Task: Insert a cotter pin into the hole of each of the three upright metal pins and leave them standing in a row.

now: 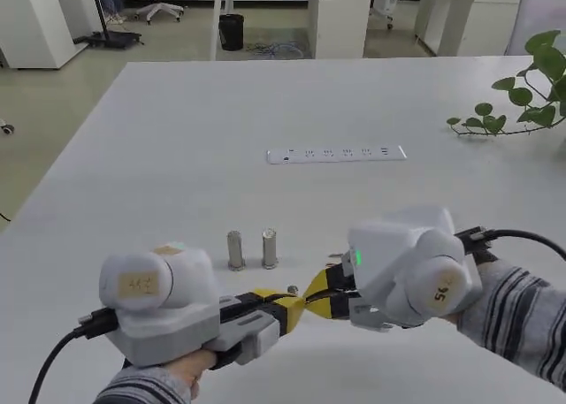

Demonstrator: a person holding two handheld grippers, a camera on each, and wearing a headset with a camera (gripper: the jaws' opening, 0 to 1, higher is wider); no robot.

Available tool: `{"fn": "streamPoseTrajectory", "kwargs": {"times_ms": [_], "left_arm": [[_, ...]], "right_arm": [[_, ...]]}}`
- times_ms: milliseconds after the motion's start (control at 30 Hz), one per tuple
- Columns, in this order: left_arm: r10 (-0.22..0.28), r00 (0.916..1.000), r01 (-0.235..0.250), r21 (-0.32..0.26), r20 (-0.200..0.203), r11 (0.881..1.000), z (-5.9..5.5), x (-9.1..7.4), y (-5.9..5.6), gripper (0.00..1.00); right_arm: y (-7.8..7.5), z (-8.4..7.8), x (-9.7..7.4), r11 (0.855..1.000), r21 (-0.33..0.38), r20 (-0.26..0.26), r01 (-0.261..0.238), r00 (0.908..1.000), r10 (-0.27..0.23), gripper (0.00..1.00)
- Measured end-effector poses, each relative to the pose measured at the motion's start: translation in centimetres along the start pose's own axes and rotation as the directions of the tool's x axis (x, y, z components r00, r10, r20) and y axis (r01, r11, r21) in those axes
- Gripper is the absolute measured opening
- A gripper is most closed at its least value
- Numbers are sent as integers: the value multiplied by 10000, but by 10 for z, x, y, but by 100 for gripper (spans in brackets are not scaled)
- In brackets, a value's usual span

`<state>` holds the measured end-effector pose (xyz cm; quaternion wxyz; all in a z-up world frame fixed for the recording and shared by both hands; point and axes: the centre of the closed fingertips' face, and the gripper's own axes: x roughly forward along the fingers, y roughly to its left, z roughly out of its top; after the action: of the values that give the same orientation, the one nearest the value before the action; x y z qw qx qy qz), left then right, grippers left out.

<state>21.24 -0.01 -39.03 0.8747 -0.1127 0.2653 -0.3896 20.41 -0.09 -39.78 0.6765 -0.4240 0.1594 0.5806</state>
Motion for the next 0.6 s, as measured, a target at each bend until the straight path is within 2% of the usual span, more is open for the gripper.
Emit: {"fn": "streamPoseTrajectory", "kwargs": {"times_ms": [100,267,467,600], "left_arm": [[-150,9999,151,-169,34,9997,0,-1,-3,0],[-124,9999,123,-249,-10,9996,-3,-1,-2,0],[-361,9993,361,244,-13,9990,-4,-2,-6,0],[-586,9983,588,1204,-57,9910,-3,-4,-11,0]], "right_arm": [[1,1,0,10000,-26,9,10,10000,-10,0],[3,0,1,10000,-76,-13,-21,10000,21,0],[4,1,0,10000,12,62,-17,10000,17,0],[5,-4,-1,9999,122,-173,-77,9998,80,0]]}}
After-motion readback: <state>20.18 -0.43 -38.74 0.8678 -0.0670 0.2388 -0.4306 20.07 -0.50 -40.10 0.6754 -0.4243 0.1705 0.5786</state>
